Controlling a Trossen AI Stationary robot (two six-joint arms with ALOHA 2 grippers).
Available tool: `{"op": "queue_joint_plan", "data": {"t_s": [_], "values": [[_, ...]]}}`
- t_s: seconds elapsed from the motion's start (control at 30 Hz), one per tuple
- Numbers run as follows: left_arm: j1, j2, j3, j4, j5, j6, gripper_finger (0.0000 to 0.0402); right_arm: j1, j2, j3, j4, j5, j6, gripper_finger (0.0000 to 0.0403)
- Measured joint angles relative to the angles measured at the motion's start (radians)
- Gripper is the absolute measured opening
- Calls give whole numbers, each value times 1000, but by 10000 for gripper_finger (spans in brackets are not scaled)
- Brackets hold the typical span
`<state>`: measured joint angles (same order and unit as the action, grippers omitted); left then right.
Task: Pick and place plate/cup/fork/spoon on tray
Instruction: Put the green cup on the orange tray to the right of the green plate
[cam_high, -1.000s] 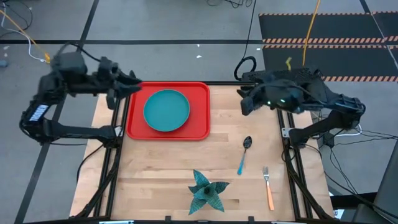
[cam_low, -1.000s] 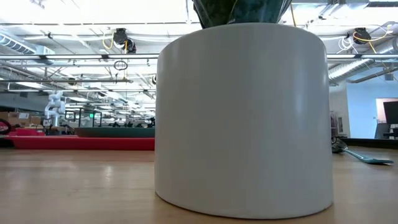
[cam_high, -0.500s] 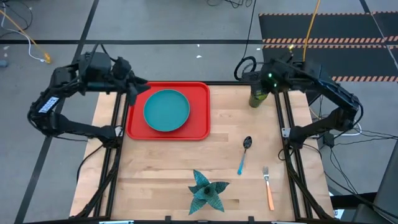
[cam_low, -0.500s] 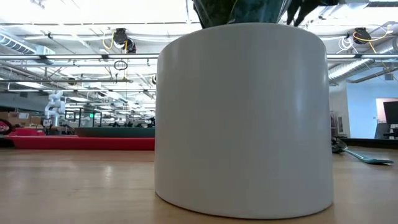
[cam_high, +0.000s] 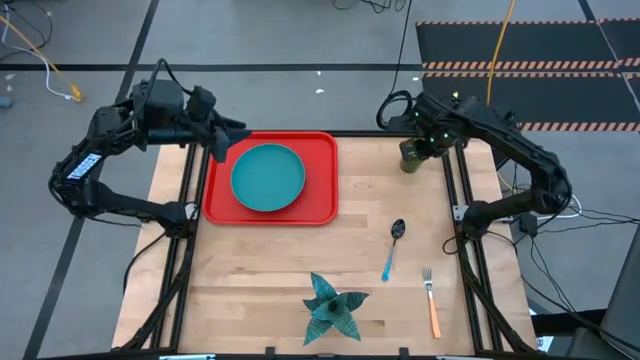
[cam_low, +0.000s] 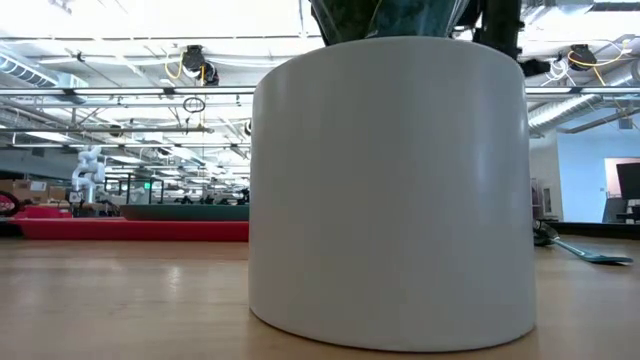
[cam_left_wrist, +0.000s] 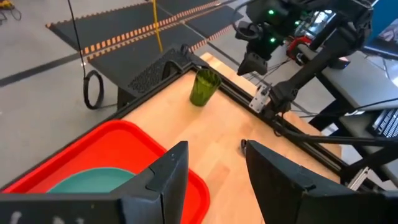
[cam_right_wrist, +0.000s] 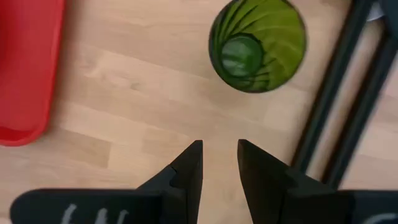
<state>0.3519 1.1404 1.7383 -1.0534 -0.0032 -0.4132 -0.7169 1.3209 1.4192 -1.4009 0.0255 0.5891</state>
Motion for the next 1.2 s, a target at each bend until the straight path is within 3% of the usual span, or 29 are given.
{"op": "queue_joint_plan", "data": {"t_s": [0.47,0.8,1.2], "values": [[-28,0,0,1,-51,-52,163,-244,-1,-142,84,5,12,117],[-28,0,0,2,-52,-38,163,-272,-1,-231,241,2,13,145],[-28,0,0,2,-52,-37,163,-272,-1,-340,332,4,42,149]]}}
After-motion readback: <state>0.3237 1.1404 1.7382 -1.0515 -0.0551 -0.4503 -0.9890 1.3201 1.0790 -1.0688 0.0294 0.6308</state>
